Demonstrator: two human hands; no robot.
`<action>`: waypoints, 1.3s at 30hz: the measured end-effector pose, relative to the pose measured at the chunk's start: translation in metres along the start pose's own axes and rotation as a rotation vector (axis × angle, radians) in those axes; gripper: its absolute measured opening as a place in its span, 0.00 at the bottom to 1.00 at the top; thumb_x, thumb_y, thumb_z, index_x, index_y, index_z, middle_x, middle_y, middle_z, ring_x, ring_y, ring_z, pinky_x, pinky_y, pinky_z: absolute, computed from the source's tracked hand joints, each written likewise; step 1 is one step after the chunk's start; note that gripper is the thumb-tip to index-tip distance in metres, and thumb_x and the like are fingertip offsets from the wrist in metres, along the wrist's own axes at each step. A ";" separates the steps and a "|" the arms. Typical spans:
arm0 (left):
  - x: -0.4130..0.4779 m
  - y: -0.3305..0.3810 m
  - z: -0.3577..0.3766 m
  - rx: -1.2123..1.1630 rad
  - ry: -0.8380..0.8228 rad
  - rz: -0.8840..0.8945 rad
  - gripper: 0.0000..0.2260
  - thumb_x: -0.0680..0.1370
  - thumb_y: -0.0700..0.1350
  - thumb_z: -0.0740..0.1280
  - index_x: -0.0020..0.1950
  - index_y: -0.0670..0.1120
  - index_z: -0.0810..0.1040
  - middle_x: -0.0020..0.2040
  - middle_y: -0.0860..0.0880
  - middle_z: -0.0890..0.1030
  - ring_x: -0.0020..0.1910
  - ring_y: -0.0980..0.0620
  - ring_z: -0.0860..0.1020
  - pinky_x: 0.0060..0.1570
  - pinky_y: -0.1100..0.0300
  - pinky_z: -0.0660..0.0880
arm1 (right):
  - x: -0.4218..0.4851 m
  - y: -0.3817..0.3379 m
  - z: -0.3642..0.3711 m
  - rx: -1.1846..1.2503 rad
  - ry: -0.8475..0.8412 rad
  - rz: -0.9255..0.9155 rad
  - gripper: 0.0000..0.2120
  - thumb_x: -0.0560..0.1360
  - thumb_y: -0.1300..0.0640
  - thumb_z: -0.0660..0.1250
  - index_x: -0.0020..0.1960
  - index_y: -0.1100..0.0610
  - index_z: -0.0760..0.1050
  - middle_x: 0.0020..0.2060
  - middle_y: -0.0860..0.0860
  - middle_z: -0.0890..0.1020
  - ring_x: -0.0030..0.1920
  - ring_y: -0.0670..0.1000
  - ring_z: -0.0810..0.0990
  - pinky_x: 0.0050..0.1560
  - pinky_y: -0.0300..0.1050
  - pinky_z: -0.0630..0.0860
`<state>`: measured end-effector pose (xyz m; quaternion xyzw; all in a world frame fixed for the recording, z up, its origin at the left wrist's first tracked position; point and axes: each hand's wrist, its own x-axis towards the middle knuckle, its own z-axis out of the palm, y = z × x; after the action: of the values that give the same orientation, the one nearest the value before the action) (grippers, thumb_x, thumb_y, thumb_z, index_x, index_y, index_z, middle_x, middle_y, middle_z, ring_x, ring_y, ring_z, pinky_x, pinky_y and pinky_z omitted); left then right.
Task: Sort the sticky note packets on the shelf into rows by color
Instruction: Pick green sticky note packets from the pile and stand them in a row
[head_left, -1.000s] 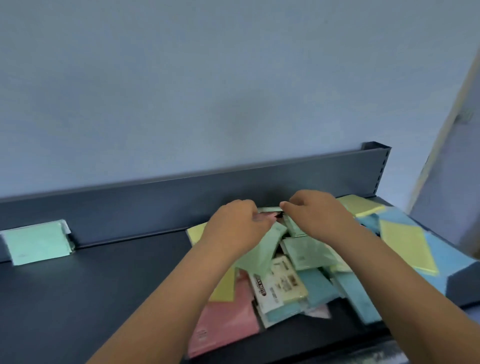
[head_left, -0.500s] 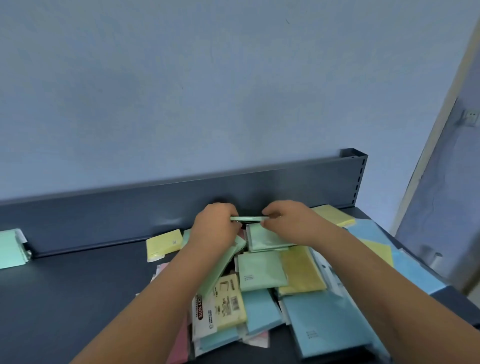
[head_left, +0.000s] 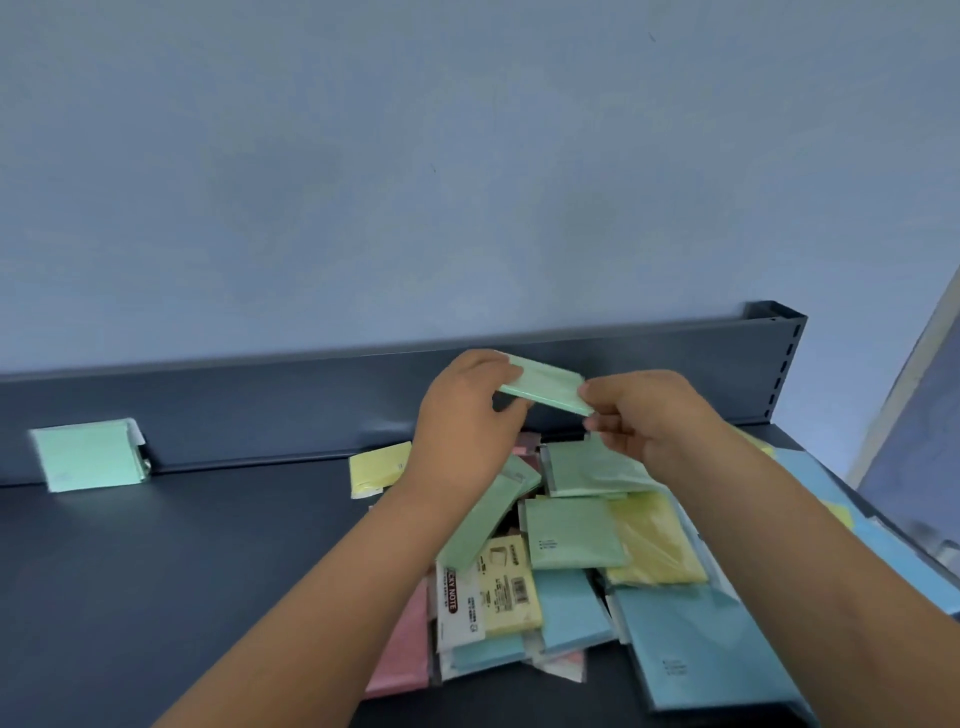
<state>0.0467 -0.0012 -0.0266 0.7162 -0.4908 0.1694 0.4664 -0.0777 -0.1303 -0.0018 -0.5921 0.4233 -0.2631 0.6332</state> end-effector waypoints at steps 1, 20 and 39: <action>-0.001 0.002 -0.003 -0.067 -0.031 -0.079 0.15 0.73 0.38 0.76 0.59 0.45 0.85 0.57 0.52 0.82 0.56 0.54 0.79 0.57 0.69 0.73 | 0.000 0.000 0.001 0.035 0.026 -0.014 0.05 0.76 0.64 0.73 0.51 0.60 0.81 0.37 0.55 0.82 0.29 0.48 0.80 0.32 0.41 0.76; -0.026 -0.073 -0.113 -0.630 0.195 -0.678 0.13 0.76 0.32 0.71 0.57 0.44 0.84 0.51 0.48 0.86 0.47 0.52 0.83 0.51 0.54 0.83 | -0.059 0.000 0.116 -0.030 -0.061 -0.239 0.16 0.74 0.66 0.75 0.60 0.56 0.79 0.37 0.58 0.84 0.33 0.54 0.78 0.35 0.48 0.80; -0.076 -0.324 -0.364 -0.334 0.216 -0.685 0.09 0.76 0.38 0.71 0.42 0.52 0.83 0.39 0.54 0.85 0.42 0.49 0.84 0.48 0.41 0.83 | -0.129 0.035 0.472 -0.307 0.066 -0.331 0.09 0.69 0.64 0.70 0.32 0.55 0.84 0.28 0.49 0.85 0.38 0.56 0.87 0.47 0.57 0.85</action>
<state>0.3690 0.3712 -0.0574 0.7308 -0.1924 -0.0038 0.6549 0.2522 0.2317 -0.0350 -0.7340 0.3760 -0.3152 0.4695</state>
